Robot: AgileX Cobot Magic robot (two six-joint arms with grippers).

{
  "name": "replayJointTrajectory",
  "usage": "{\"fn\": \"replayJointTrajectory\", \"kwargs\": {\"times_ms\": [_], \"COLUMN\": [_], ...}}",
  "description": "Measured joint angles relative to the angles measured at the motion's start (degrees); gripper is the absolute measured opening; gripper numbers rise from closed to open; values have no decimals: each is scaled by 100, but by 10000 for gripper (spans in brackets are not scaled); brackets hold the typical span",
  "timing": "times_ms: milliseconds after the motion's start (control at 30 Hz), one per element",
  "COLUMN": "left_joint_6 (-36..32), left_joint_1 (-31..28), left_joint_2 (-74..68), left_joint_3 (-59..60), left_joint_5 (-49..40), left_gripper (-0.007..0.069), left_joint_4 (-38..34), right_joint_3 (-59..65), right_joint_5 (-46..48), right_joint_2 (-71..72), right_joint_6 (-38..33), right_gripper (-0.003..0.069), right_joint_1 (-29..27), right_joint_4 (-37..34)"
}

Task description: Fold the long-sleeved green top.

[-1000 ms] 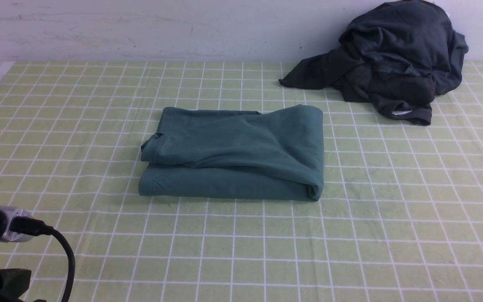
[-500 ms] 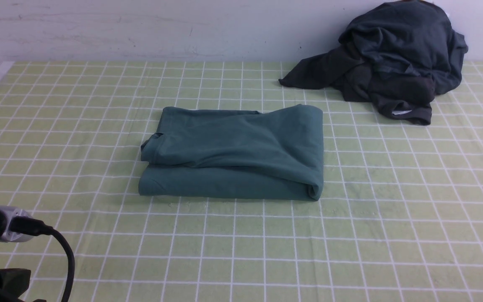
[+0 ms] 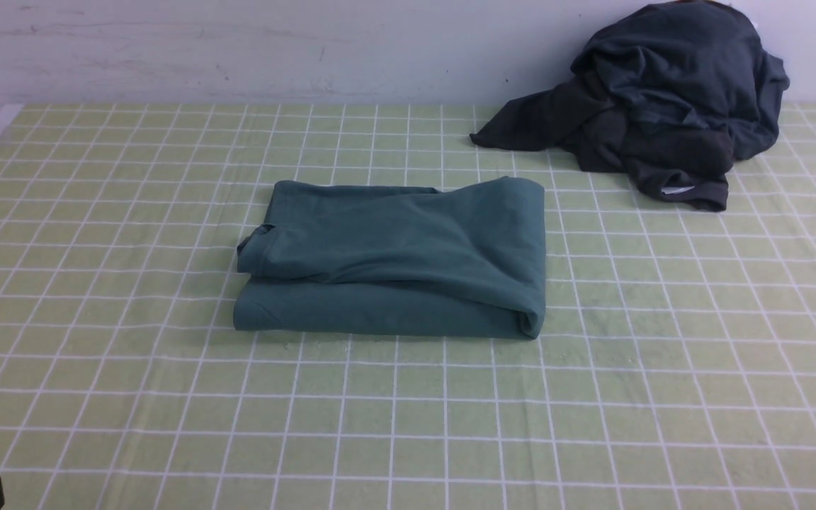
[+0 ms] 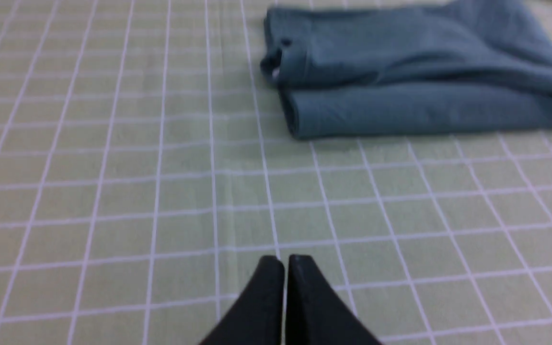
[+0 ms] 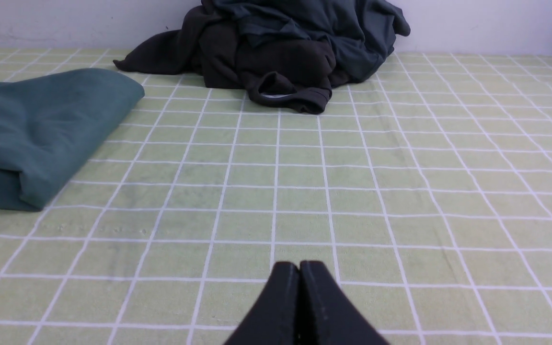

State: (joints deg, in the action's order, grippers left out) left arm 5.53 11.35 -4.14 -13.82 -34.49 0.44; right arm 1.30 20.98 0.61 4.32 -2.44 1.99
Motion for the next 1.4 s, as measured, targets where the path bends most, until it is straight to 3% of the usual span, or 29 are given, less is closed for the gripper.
{"fn": "replayJointTrajectory", "kwargs": {"times_ms": [233,433,633,1100,1400], "left_joint_6": [12,-26,-33,-33,-33], "left_joint_1": [0,0,-21,-656,-676], "left_joint_2": [480,480,480,480,480], "left_joint_3": [638,1477,1542,1531,1531], "left_joint_5": [689,2224,1458,1401,1406], "left_gripper": [-3,-3,-3,-3,-3], "left_joint_4": [-6,223,373,357,357], "right_joint_3": [-4,-4,-4,-4,-4], "right_joint_5": [12,12,17,17,17], "right_joint_2": [0,0,0,0,0], "right_joint_6": [0,0,0,0,0], "right_gripper": [-9,-9,-9,-9,-9], "right_joint_1": [0,0,0,0,0], "right_joint_4": [0,5,5,5,5]}}
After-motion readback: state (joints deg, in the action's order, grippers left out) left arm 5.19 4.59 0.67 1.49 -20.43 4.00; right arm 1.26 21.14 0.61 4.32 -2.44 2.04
